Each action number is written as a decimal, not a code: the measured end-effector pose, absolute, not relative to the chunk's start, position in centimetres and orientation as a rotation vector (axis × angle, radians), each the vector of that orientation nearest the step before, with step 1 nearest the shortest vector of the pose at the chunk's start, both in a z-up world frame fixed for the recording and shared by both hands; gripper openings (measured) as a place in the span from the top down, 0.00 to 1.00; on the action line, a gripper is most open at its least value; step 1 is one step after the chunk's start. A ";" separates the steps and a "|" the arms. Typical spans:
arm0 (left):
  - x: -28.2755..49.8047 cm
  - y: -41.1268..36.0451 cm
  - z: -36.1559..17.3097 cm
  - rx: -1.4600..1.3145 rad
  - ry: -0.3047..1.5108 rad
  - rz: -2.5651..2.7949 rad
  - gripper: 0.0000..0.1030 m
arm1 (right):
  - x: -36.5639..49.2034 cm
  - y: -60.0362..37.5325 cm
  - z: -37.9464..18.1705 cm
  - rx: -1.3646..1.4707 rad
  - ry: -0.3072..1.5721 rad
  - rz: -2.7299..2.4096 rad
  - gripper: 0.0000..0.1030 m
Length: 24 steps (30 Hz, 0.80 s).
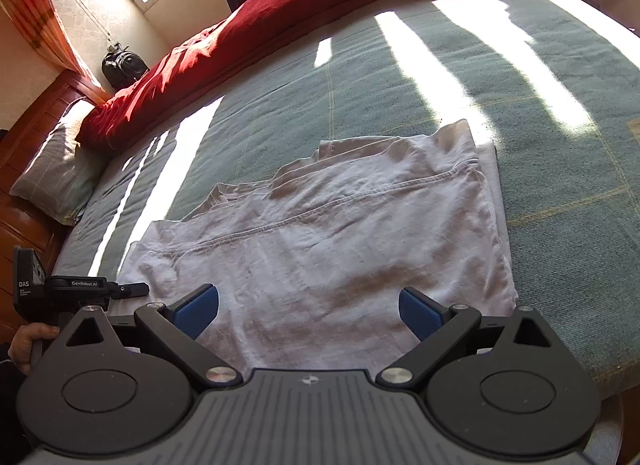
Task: Fold clothes
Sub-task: 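Close the left tool on the shirt's side edge, then lift the gripped edge with the left tool and fold it over the shirt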
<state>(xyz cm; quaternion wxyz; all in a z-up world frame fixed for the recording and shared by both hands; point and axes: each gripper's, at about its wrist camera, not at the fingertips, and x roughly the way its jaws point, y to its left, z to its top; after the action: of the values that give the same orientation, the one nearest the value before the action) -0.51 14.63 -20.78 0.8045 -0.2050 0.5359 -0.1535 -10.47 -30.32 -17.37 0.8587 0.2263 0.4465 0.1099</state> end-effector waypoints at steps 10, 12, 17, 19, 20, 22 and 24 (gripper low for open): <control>-0.6 12.9 -17.5 -0.385 1.118 -0.340 0.95 | -10.6 -30.4 -17.9 0.544 0.916 0.292 0.03; -0.6 12.8 -17.1 -0.386 1.115 -0.342 0.95 | -9.8 -30.1 -18.4 0.598 0.918 0.345 0.03; -0.6 12.1 -16.3 -0.379 1.104 -0.355 0.95 | -6.6 -27.3 -20.2 0.724 0.958 0.508 0.02; -0.6 11.8 -16.0 -0.370 1.100 -0.361 0.95 | -5.3 -25.4 -21.2 0.766 0.990 0.558 0.02; -0.6 11.7 -15.9 -0.370 1.099 -0.363 0.94 | -4.7 -24.6 -21.6 0.773 1.005 0.585 0.02; -0.6 11.6 -15.7 -0.370 1.096 -0.369 0.95 | -4.0 -23.0 -22.4 0.773 1.023 0.602 0.02; -0.6 11.6 -15.6 -0.372 1.094 -0.372 0.95 | -3.6 -21.9 -23.2 0.749 1.057 0.603 0.02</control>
<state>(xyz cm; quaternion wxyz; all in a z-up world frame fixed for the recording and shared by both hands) -0.60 11.56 -15.57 0.8214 -0.1748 0.5139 -0.1750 -3.64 -21.87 -23.23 0.7556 0.3433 0.4846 0.2764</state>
